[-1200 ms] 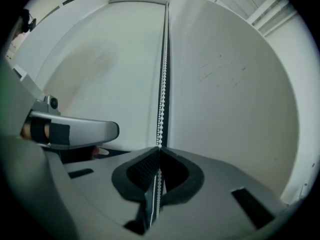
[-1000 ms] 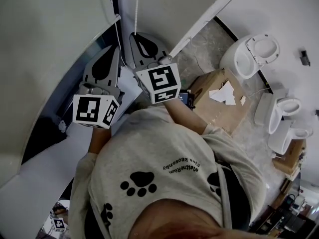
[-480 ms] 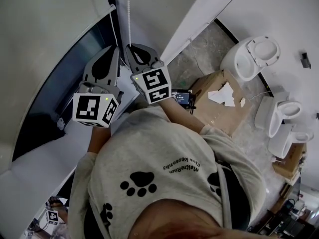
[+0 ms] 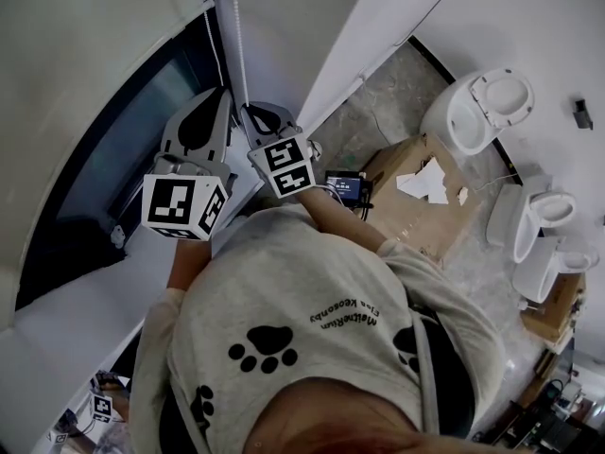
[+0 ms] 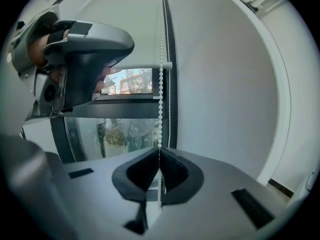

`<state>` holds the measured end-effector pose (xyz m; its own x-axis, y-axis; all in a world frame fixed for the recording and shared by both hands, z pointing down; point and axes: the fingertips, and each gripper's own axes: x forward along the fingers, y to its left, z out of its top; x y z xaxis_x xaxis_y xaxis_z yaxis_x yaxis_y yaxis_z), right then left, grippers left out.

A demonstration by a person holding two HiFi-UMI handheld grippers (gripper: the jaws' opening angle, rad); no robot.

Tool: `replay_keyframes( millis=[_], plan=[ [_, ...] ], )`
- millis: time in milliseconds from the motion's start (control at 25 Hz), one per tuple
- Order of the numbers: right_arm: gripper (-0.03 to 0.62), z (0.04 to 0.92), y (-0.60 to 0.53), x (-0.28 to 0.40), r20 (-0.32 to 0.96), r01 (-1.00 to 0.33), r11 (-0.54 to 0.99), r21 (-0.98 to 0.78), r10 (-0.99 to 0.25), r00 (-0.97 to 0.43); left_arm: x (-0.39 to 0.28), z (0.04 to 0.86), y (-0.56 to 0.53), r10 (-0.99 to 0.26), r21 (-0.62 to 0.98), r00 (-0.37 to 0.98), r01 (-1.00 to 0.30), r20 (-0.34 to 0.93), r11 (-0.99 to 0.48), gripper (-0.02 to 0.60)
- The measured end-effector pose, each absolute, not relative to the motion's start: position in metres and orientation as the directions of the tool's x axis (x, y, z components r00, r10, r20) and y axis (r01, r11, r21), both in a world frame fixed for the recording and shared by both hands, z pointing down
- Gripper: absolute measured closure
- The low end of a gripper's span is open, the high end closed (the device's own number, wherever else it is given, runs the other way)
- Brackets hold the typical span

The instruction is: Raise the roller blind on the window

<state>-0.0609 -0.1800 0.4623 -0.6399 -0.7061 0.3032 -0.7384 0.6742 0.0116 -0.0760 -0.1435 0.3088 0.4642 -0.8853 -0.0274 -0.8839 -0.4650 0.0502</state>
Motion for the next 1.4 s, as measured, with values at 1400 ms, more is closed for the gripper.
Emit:
replay_keyframes(
  millis=[1400],
  plan=[
    [0.585, 0.516, -0.176, -0.062, 0.388, -0.716, 0.698, 0.015, -0.664, -0.639, -0.049, 0.319, -0.185, -0.827, 0.023, 0.558, -0.829, 0.068, -0.558, 0.572]
  ],
)
